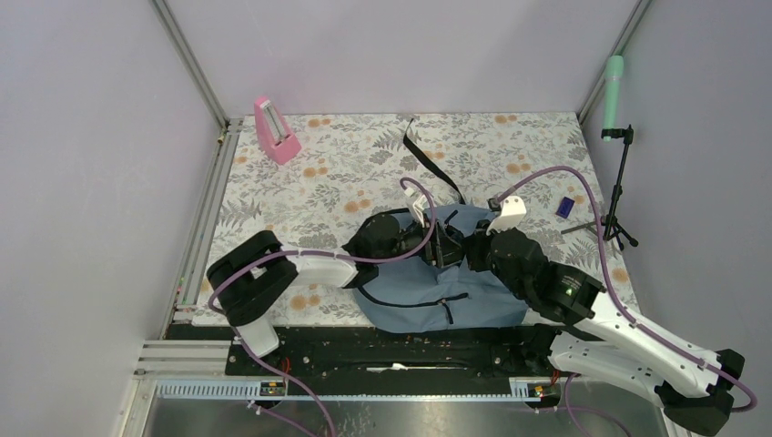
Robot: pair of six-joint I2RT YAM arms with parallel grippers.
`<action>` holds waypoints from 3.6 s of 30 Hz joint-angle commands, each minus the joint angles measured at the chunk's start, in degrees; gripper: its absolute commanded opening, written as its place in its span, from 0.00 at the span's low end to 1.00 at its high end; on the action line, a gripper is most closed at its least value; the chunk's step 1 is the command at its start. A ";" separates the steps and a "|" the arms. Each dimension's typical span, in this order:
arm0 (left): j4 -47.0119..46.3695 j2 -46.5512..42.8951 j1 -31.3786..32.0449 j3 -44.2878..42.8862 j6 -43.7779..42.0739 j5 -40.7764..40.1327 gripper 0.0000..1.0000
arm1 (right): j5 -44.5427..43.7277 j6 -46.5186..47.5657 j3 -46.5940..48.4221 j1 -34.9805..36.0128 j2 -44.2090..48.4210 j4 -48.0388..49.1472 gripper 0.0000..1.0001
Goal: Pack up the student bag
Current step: Place the personal item in the student bag, then zip the student bag at the center of the board.
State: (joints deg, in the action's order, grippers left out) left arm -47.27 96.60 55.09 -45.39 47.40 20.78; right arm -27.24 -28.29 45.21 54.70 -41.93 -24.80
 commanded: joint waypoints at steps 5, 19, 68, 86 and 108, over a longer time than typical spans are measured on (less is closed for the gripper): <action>-16.82 5.56 3.15 -1.87 3.02 -1.38 0.42 | -1.48 -1.32 -0.02 0.50 1.77 11.69 0.10; -5.89 -1.36 3.09 3.79 -4.76 -7.69 0.97 | -2.21 -1.06 -0.70 0.50 2.02 11.07 0.10; 51.44 -32.40 5.10 6.36 -11.19 -36.87 0.99 | 1.45 -2.88 -5.12 0.49 2.24 5.43 0.44; 58.80 -42.60 -11.22 7.04 -18.93 -22.47 0.99 | 18.11 2.91 10.55 -19.86 -10.67 -1.15 0.79; 36.95 2.88 -18.17 -23.57 -39.32 16.18 0.97 | 16.67 -14.28 14.26 -25.44 -33.17 3.53 0.56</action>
State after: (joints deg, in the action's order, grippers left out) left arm -3.09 96.97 36.84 -65.17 9.87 27.24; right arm -6.74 -37.52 59.81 29.61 -76.03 -22.79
